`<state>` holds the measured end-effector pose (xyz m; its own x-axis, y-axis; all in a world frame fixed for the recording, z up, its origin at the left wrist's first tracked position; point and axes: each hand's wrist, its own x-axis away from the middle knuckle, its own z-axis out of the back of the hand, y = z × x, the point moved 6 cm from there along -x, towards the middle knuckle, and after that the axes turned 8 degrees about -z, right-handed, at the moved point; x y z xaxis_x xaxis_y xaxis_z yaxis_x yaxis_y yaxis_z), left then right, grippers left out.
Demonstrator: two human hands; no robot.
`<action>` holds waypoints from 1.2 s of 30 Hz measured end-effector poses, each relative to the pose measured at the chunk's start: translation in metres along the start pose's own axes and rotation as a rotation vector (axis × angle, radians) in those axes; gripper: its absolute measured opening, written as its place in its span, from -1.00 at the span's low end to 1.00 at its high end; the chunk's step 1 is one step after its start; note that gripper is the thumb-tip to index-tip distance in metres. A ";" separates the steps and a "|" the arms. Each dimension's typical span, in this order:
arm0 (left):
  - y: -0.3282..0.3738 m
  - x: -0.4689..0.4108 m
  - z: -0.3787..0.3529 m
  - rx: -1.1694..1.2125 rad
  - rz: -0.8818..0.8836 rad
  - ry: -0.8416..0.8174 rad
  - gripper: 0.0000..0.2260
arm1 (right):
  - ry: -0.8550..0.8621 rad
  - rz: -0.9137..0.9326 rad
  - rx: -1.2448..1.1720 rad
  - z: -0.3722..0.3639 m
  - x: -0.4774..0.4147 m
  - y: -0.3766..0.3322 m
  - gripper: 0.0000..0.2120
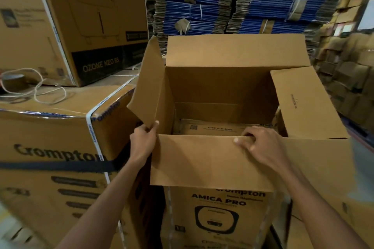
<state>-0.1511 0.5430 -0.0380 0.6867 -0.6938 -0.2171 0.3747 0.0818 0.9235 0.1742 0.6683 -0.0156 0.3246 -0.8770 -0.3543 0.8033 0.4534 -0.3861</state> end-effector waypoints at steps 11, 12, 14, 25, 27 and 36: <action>-0.005 -0.017 -0.023 -0.305 -0.127 -0.050 -0.53 | -0.202 -0.198 0.881 0.054 -0.036 0.044 -0.56; -0.004 -0.018 -0.022 -0.300 -0.130 -0.053 -0.39 | -0.180 -0.173 0.943 0.059 -0.037 0.040 -0.61; 0.001 -0.020 -0.021 -0.291 -0.147 -0.056 -0.27 | -0.093 -0.122 0.999 0.076 -0.036 0.027 -0.73; -0.004 -0.027 -0.027 -0.268 -0.131 -0.059 -0.22 | 0.134 -0.639 0.982 0.162 -0.028 0.095 -0.76; -0.002 -0.026 -0.029 -0.261 -0.136 -0.062 -0.21 | 0.084 -0.668 1.035 0.154 -0.025 0.117 -0.68; 0.007 -0.017 -0.031 -0.200 -0.122 -0.091 -0.30 | 0.046 -0.726 0.426 0.093 -0.009 0.180 -0.41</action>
<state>-0.1408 0.5770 -0.0376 0.5733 -0.7680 -0.2854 0.5732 0.1271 0.8095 0.3621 0.7430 -0.0023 -0.3584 -0.9161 -0.1796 0.9275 -0.3275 -0.1803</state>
